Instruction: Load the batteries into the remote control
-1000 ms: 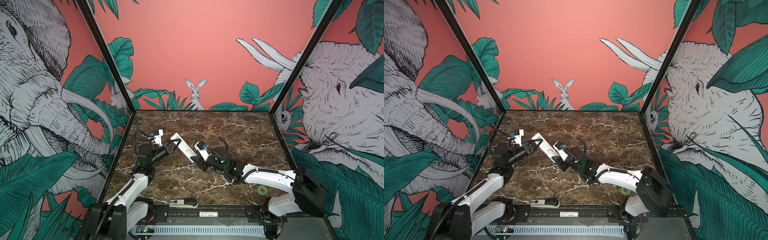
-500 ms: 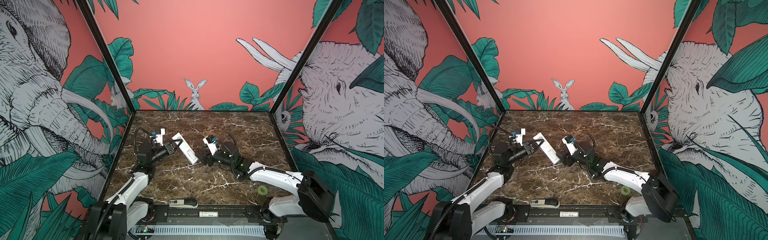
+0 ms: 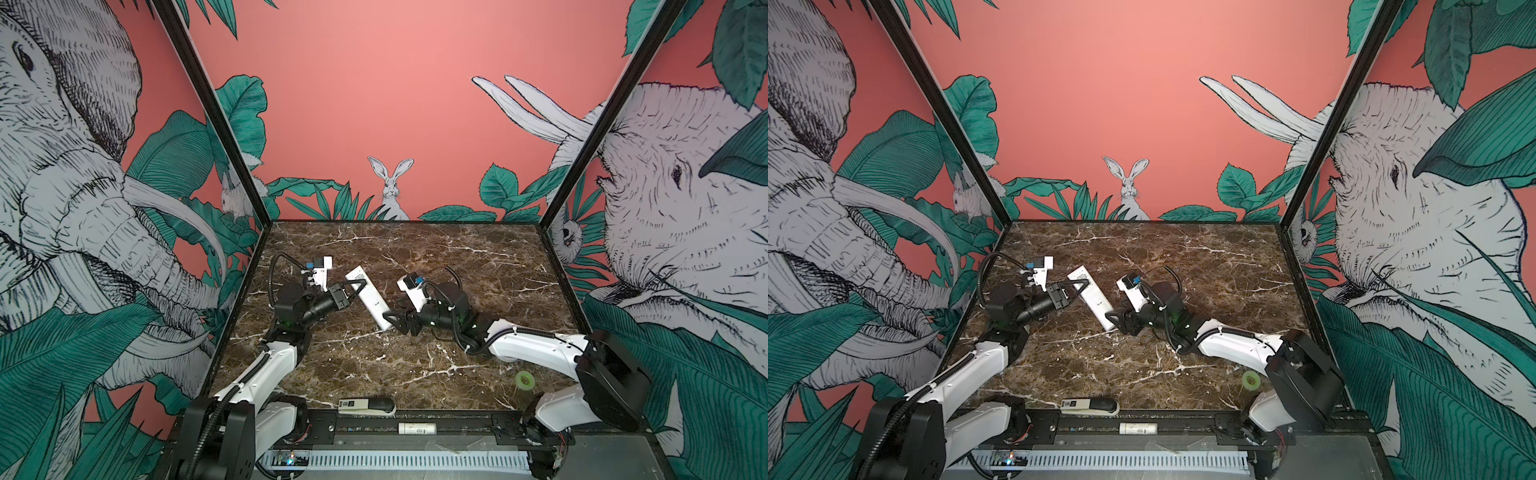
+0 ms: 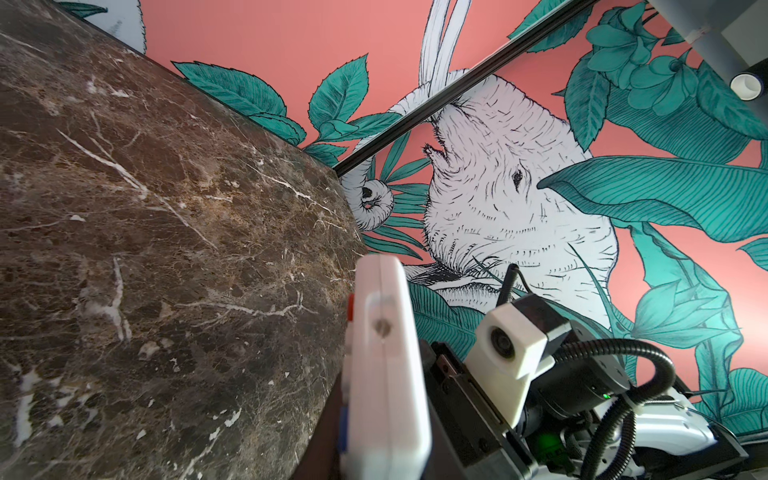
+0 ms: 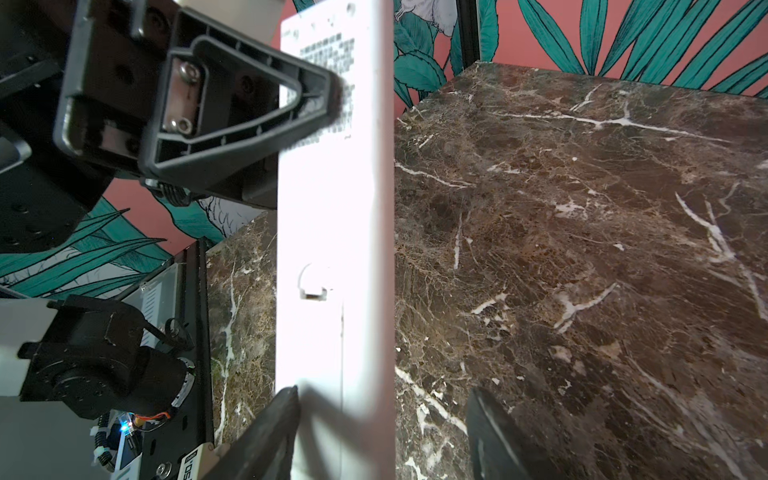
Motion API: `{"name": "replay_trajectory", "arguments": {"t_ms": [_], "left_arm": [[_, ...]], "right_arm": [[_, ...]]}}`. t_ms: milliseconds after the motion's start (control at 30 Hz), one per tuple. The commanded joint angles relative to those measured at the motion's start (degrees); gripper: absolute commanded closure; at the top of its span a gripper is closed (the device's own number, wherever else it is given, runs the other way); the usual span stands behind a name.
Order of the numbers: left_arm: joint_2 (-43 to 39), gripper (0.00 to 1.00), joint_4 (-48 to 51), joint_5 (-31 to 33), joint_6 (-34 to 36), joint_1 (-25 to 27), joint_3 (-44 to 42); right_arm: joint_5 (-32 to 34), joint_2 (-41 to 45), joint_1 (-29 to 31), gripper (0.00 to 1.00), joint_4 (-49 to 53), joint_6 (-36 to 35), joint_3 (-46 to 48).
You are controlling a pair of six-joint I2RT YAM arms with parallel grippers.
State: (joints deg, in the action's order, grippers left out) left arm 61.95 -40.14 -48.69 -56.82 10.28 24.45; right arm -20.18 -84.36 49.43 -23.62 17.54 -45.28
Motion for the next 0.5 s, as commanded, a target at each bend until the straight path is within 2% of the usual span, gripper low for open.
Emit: {"name": "replay_trajectory", "arguments": {"t_ms": [0,167,367,467], "left_arm": [[-1.1,1.0,-4.8,-3.9,-2.3,0.2,3.8],[-1.4,1.0,-0.6,-5.3,1.3,0.2,4.5],[-1.1,1.0,1.3,-12.5,4.3,0.3,6.8],[-1.8,1.0,0.8,-16.0,4.3,0.3,8.0]], "right_arm": [[1.8,-2.0,-0.2,0.37,1.2,0.1,-0.3],[1.5,-0.6,-0.3,0.37,2.1,-0.1,-1.0],[-4.9,-1.2,-1.4,0.35,1.1,2.0,-3.3],[-10.5,-2.6,-2.7,0.36,-2.9,5.0,-3.5]]}}
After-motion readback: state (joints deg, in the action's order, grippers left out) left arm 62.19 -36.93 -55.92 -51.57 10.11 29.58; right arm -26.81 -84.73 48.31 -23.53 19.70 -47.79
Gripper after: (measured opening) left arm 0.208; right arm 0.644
